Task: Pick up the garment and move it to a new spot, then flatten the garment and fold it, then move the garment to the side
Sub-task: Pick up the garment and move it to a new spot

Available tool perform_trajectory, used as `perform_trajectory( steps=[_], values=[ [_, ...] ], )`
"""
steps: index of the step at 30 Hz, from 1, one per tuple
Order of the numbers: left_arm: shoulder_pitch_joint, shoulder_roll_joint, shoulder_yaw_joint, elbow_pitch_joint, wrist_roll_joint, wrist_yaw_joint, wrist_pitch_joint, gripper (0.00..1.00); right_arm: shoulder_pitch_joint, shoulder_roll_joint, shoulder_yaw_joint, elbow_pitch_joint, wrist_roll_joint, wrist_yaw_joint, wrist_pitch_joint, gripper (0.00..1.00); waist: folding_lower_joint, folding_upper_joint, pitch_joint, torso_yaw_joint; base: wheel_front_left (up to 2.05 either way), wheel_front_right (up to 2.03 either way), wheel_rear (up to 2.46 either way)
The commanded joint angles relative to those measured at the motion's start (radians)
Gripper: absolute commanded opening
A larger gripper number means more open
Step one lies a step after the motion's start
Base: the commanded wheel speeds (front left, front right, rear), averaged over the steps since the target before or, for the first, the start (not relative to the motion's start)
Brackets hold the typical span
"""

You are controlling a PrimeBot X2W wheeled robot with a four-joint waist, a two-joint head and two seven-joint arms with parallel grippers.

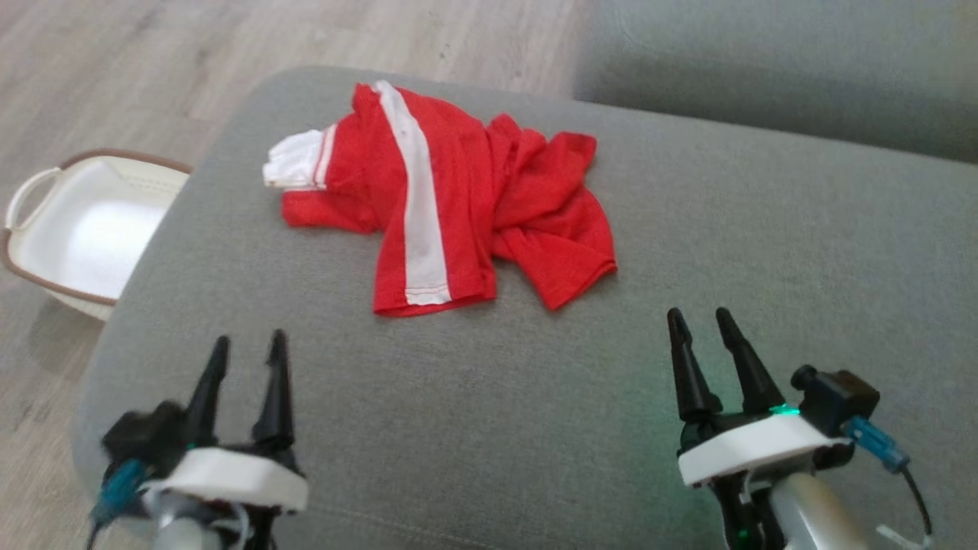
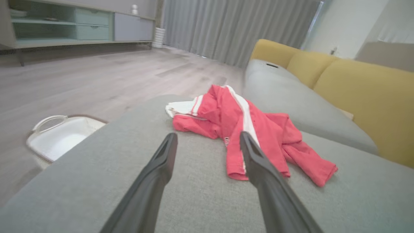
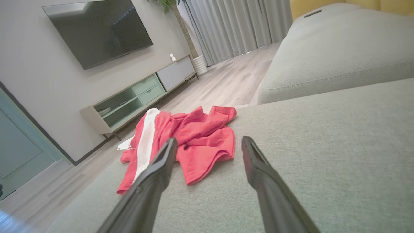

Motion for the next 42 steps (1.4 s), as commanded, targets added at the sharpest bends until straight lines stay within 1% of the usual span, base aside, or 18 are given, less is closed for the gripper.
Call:
perform_trajectory(
  steps=[1, 5, 9, 10, 11, 14, 18, 21, 23, 27, 28, 29, 30, 33, 36, 37, 40, 42],
  values=[
    [-0.08, 0.002, 0.008, -0.01, 0.023, -0.005, -0.012, 1.0, -0.054, -0.005, 0.011, -0.036, -0.014, -0.001, -0.011, 1.0, 0.0, 0.0, 0.035, -0.033, 0.0, 0.0, 0.0],
    [-0.161, 0.019, -0.053, 0.112, 0.066, -0.012, -0.012, 1.0, -0.079, -0.005, -0.022, -0.034, -0.036, -0.001, -0.011, 1.0, 0.0, 0.0, 0.088, -0.081, 0.0, 0.0, 0.0],
    [-0.284, 0.046, -0.113, 0.252, 0.072, -0.015, -0.004, 1.0, -0.104, -0.005, -0.046, -0.043, -0.064, -0.001, -0.011, 1.0, 0.0, 0.0, 0.148, -0.126, 0.0, 0.0, 0.0],
    [-0.317, 0.052, -0.125, 0.287, 0.067, -0.015, 0.006, 1.0, -0.11, -0.005, -0.05, -0.046, -0.071, -0.001, -0.011, 1.0, 0.0, 0.0, 0.163, -0.137, 0.0, 0.0, 0.0],
    [-0.38, 0.062, -0.145, 0.356, 0.048, -0.016, 0.041, 1.0, -0.123, -0.005, -0.06, -0.052, -0.086, -0.001, -0.011, 1.0, 0.0, 0.0, 0.191, -0.157, 0.0, 0.0, 0.0],
    [-0.466, 0.087, -0.175, 0.444, 0.026, -0.016, 0.091, 1.0, -0.141, -0.005, -0.07, -0.063, -0.098, -0.001, -0.011, 1.0, 0.0, 0.0, 0.233, -0.191, 0.0, 0.0, 0.0],
    [-0.555, 0.124, -0.191, 0.558, -0.008, -0.016, 0.161, 1.0, -0.158, -0.005, -0.082, -0.078, -0.103, -0.001, -0.011, 1.0, 0.0, 0.0, 0.277, -0.23, 0.0, 0.0, 0.0],
    [-0.605, 0.158, -0.194, 0.642, 0.005, -0.008, 0.19, 1.0, -0.163, -0.005, -0.085, -0.083, -0.102, -0.001, -0.011, 1.0, 0.0, 0.0, 0.295, -0.25, 0.0, 0.0, 0.0],
    [-0.63, 0.165, -0.189, 0.683, 0.002, -0.002, 0.185, 1.0, -0.164, -0.005, -0.086, -0.086, -0.1, -0.001, -0.011, 1.0, 0.0, 0.0, 0.3, -0.259, 0.0, 0.0, 0.0],
    [-0.659, 0.166, -0.204, 0.751, -0.008, -0.008, 0.19, 1.0, -0.162, -0.005, -0.089, -0.087, -0.1, -0.001, -0.011, 1.0, 0.0, 0.0, 0.303, -0.267, 0.0, 0.0, 0.0],
    [-0.664, 0.164, -0.212, 0.765, -0.013, -0.01, 0.195, 0.47, -0.162, -0.005, -0.091, -0.087, -0.101, -0.001, -0.011, 1.0, 0.0, 0.0, 0.302, -0.267, 0.0, 0.0, 0.0],
    [-0.668, 0.161, -0.219, 0.773, -0.019, -0.012, 0.194, 0.04, -0.162, -0.005, -0.093, -0.085, -0.101, -0.001, -0.011, 1.0, 0.0, 0.0, 0.298, -0.267, 0.0, 0.0, 0.0],
    [-0.669, 0.157, -0.228, 0.779, -0.024, -0.013, 0.192, 0.0, -0.163, -0.005, -0.095, -0.083, -0.101, -0.001, -0.011, 1.0, 0.0, 0.0, 0.293, -0.266, 0.0, 0.0, 0.0],
    [-0.662, 0.149, -0.256, 0.784, -0.048, -0.015, 0.172, 0.0, -0.163, -0.005, -0.094, -0.078, -0.1, -0.001, -0.011, 1.0, 0.0, 0.0, 0.272, -0.266, 0.0, 0.0, 0.0],
    [-0.643, 0.142, -0.291, 0.758, -0.082, -0.016, 0.13, 0.0, -0.159, -0.005, -0.092, -0.074, -0.093, -0.001, -0.011, 1.0, 0.0, 0.0, 0.242, -0.267, 0.0, 0.0, 0.0],
    [-0.643, 0.142, -0.291, 0.758, -0.082, -0.016, 0.13, 0.0, -0.159, -0.005, -0.092, -0.074, -0.093, -0.001, -0.011, 1.0, 0.0, 0.0, 0.242, -0.267, 0.0, 0.0, 0.0],
    [-0.622, 0.139, -0.297, 0.731, -0.113, -0.016, 0.066, 0.0, -0.143, -0.005, -0.095, -0.065, -0.088, -0.001, -0.011, 1.0, 0.0, 0.0, 0.196, -0.265, 0.0, 0.0, 0.0],
    [-0.606, 0.127, -0.301, 0.705, -0.132, -0.016, 0.037, 0.0, -0.127, -0.005, -0.104, -0.061, -0.085, -0.001, -0.011, 1.0, 0.0, 0.0, 0.163, -0.259, 0.0, 0.0, 0.0]
  ],
)
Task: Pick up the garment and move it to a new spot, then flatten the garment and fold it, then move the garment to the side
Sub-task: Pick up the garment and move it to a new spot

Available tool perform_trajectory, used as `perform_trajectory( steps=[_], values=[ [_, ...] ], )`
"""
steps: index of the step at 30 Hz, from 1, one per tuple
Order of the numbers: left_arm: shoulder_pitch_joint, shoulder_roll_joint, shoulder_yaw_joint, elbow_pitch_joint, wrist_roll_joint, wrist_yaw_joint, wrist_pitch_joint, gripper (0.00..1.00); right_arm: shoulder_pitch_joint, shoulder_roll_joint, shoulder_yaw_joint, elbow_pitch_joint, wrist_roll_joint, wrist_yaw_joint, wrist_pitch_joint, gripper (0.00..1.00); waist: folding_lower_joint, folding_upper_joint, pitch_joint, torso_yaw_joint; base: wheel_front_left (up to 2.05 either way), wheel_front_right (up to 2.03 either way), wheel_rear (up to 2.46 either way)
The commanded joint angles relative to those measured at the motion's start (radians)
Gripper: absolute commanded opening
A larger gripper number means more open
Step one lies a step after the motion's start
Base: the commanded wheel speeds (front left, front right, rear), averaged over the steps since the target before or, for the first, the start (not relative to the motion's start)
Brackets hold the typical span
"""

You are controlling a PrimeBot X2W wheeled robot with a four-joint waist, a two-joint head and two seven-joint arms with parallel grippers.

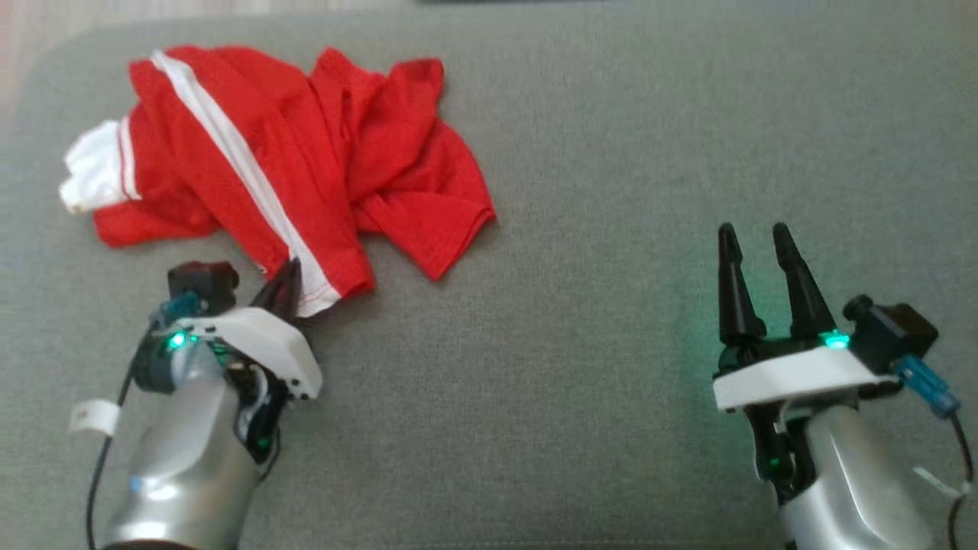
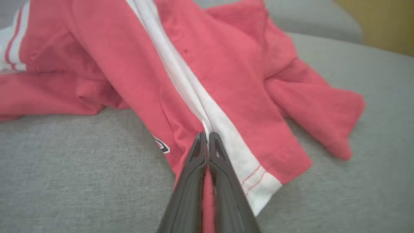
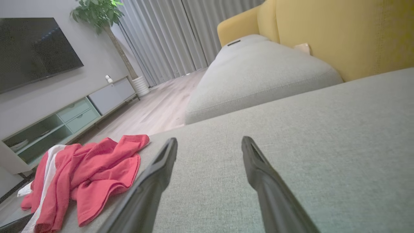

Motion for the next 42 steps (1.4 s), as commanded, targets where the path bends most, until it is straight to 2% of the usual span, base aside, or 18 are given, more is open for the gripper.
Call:
perform_trajectory(
  steps=[1, 7, 12, 19, 24, 27, 34, 38, 42],
  values=[
    [-0.017, 0.02, 0.018, -0.052, -0.012, -0.006, -0.028, 0.0, 0.015, -0.003, 0.013, -0.024, 0.01, -0.001, -0.011, 1.0, 0.0, 0.0, -0.055, 0.01, 0.0, 0.0, 0.0],
    [0.042, -0.005, 0.007, -0.191, -0.039, -0.006, -0.059, 0.0, 0.064, -0.003, 0.01, -0.012, 0.014, -0.001, -0.011, 1.0, 0.0, 0.0, -0.15, 0.033, 0.0, 0.0, 0.0],
    [0.094, -0.026, -0.009, -0.33, -0.032, -0.006, -0.063, 0.0, 0.076, -0.003, 0.025, -0.009, 0.019, -0.001, -0.011, 1.0, 0.0, 0.0, -0.185, 0.022, 0.0, 0.0, 0.0],
    [0.119, -0.081, -0.11, -0.506, -0.035, 0.002, -0.026, 0.0, 0.069, -0.003, 0.025, -0.015, 0.017, -0.001, -0.011, 1.0, 0.0, 0.0, -0.173, -0.059, 0.0, 0.0, 0.0],
    [0.076, -0.097, -0.189, -0.561, -0.051, 0.017, -0.008, 0.0, 0.03, -0.003, 0.025, -0.027, 0.019, -0.001, -0.011, 1.0, 0.0, 0.0, -0.131, -0.155, 0.0, 0.0, 0.0],
    [0.03, -0.099, -0.237, -0.58, -0.073, 0.037, -0.01, 0.0, -0.001, -0.003, 0.017, -0.04, 0.025, -0.001, -0.011, 1.0, 0.0, 0.0, -0.095, -0.223, 0.0, 0.0, 0.0],
    [-0.108, -0.1, -0.377, -0.579, -0.148, 0.121, -0.036, 0.0, -0.054, -0.003, -0.024, -0.072, 0.041, -0.001, -0.011, 1.0, 0.0, 0.0, -0.029, -0.351, 0.0, 0.0, 0.0],
    [-0.171, -0.1, -0.436, -0.576, -0.205, 0.175, -0.055, 0.0, -0.062, -0.003, -0.04, -0.082, 0.043, -0.001, -0.011, 1.0, 0.0, 0.0, -0.014, -0.388, 0.0, 0.0, 0.0],
    [-0.192, -0.1, -0.509, -0.568, -0.25, 0.198, -0.061, 0.0, -0.06, -0.003, -0.051, -0.087, 0.042, -0.001, -0.011, 1.0, 0.0, 0.0, -0.012, -0.394, 0.0, 0.0, 0.0]
  ],
)
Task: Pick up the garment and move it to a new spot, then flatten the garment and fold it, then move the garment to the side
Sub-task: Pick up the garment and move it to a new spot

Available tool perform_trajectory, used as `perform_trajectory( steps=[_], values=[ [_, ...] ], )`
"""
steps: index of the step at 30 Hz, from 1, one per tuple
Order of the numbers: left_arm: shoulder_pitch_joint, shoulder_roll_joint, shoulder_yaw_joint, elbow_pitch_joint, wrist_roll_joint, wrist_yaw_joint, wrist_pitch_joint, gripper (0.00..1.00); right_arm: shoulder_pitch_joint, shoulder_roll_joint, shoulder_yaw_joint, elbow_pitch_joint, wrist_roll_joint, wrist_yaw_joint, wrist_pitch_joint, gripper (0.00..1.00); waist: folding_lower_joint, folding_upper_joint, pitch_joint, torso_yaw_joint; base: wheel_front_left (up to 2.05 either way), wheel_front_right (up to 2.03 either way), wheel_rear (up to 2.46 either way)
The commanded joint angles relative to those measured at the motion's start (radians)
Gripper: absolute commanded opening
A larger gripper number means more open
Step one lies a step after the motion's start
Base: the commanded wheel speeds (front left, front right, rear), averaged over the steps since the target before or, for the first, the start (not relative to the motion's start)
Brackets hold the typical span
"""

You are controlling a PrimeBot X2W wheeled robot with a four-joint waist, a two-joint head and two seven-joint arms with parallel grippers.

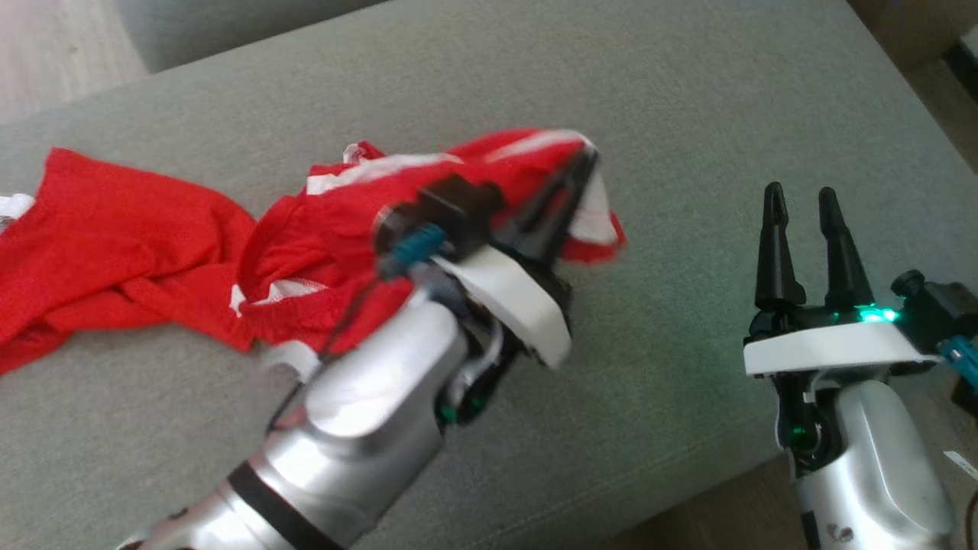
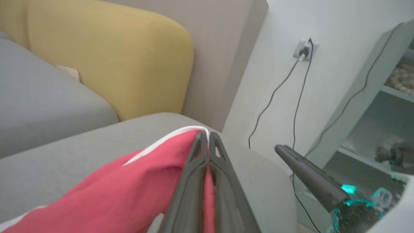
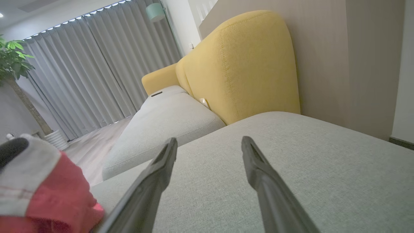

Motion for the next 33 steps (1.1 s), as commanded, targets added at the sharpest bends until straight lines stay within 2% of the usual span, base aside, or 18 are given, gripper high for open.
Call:
perform_trajectory(
  steps=[1, 2, 3, 7, 12, 17, 20, 26, 29, 33],
  values=[
    [-0.038, 0.002, 0.011, -0.024, -0.008, 0.004, -0.01, 0.36, -0.031, -0.004, 0.017, -0.038, 0.0, -0.001, -0.011, 1.0, 0.0, 0.0, 0.006, -0.005, 0.0, 0.0, 0.0],
    [-0.04, 0.002, -0.018, -0.021, -0.022, 0.006, -0.011, 0.82, -0.029, -0.004, 0.013, -0.038, -0.001, -0.001, -0.011, 1.0, 0.0, 0.0, 0.005, -0.002, 0.0, 0.0, 0.0],
    [-0.042, 0.002, -0.045, -0.018, -0.035, 0.008, -0.012, 1.0, -0.028, -0.004, 0.009, -0.038, -0.003, -0.001, -0.011, 1.0, 0.0, 0.0, 0.004, 0.002, 0.0, 0.0, 0.0],
    [-0.046, 0.002, -0.106, -0.003, -0.065, 0.017, -0.013, 1.0, -0.027, -0.004, -0.001, -0.041, -0.012, -0.001, -0.011, 1.0, 0.0, 0.0, -0.006, 0.041, 0.0, 0.0, 0.0],
    [-0.026, 0.002, -0.053, -0.003, -0.049, 0.026, -0.013, 1.0, -0.013, -0.004, -0.019, -0.043, -0.032, -0.001, -0.011, 1.0, 0.0, 0.0, -0.035, 0.125, 0.0, 0.0, 0.0],
    [0.037, 0.011, 0.075, -0.005, 0.034, 0.026, -0.013, 1.0, 0.006, -0.004, -0.018, -0.036, -0.052, -0.001, -0.011, 1.0, 0.0, 0.0, -0.077, 0.206, 0.0, 0.0, 0.0],
    [0.124, 0.06, 0.194, -0.028, 0.1, 0.018, -0.013, 1.0, 0.026, -0.004, -0.005, -0.034, -0.057, -0.001, -0.011, 1.0, 0.0, 0.0, -0.112, 0.259, 0.0, 0.0, 0.0],
    [0.316, 0.118, 0.378, -0.11, 0.175, 0.004, -0.013, 1.0, 0.069, -0.004, 0.037, -0.038, -0.048, -0.001, -0.011, 1.0, 0.0, 0.0, -0.151, 0.309, 0.0, 0.0, 0.0],
    [0.42, 0.12, 0.46, -0.161, 0.214, -0.012, -0.013, 1.0, 0.089, -0.004, 0.06, -0.039, -0.045, -0.001, -0.011, 1.0, 0.0, 0.0, -0.161, 0.324, 0.0, 0.0, 0.0],
    [0.524, 0.094, 0.543, -0.209, 0.27, -0.046, -0.013, 1.0, 0.105, -0.004, 0.072, -0.039, -0.045, -0.001, -0.011, 1.0, 0.0, 0.0, -0.167, 0.344, 0.0, 0.0, 0.0]
  ],
)
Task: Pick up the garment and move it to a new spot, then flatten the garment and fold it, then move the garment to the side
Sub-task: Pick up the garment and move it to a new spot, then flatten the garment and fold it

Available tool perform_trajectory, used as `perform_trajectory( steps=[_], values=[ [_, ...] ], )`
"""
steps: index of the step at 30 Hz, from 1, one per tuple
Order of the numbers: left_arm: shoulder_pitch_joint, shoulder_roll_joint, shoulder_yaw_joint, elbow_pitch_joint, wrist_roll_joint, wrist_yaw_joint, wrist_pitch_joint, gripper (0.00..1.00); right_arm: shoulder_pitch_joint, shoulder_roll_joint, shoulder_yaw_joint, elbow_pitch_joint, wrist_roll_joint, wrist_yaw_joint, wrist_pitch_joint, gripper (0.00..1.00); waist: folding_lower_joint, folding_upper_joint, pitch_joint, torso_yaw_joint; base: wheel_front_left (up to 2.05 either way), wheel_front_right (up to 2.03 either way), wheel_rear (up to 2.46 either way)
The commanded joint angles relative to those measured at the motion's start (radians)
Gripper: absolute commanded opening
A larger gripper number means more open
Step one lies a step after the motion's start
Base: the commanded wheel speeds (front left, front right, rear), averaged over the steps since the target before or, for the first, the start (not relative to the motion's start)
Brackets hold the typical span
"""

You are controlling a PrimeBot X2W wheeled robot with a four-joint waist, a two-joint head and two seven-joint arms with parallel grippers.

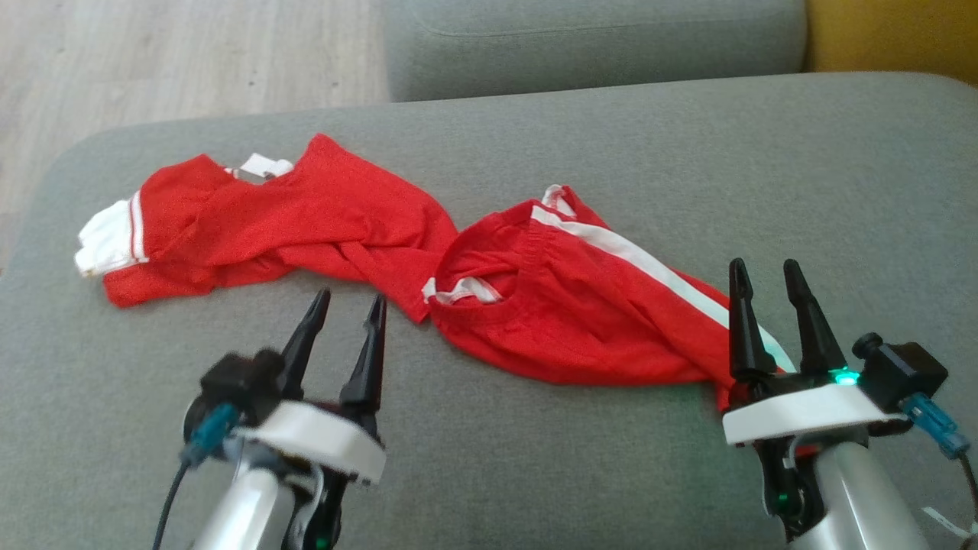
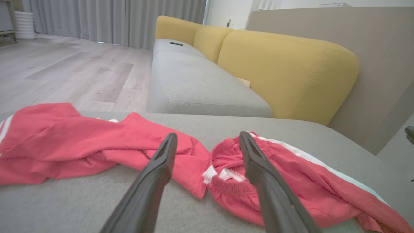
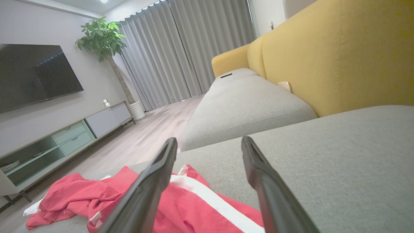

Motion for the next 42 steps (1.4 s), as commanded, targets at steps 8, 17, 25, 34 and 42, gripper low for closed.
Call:
perform_trajectory(
  steps=[8, 17, 25, 34, 42],
  values=[
    [0.003, -0.063, 0.113, -0.058, 0.087, -0.078, -0.012, 1.0, -0.042, -0.004, 0.034, -0.025, -0.027, -0.001, -0.009, 1.0, 0.0, 0.0, 0.021, 0.059, 0.0, 0.0, 0.0],
    [-0.023, -0.092, 0.123, -0.034, 0.11, -0.123, -0.012, 1.0, -0.208, -0.076, 0.11, 0.114, -0.053, -0.001, 0.059, 1.0, 0.0, 0.0, 0.098, 0.145, 0.0, 0.0, 0.0],
    [-0.048, -0.094, 0.084, -0.016, 0.077, -0.129, -0.012, 1.0, -0.365, -0.189, 0.239, 0.285, 0.044, -0.001, 0.201, 1.0, 0.0, 0.0, 0.133, 0.208, 0.0, 0.0, 0.0],
    [-0.052, -0.094, 0.064, -0.014, 0.066, -0.117, -0.012, 1.0, -0.444, -0.272, 0.39, 0.392, 0.191, -0.001, 0.268, 1.0, 0.0, 0.0, 0.141, 0.226, 0.0, 0.0, 0.0],
    [-0.062, -0.094, 0.056, -0.011, 0.068, -0.11, -0.012, 1.0, -0.482, -0.29, 0.5, 0.4, 0.305, -0.001, 0.231, 0.0, 0.0, 0.0, 0.145, 0.209, 0.0, 0.0, 0.0]
  ],
)
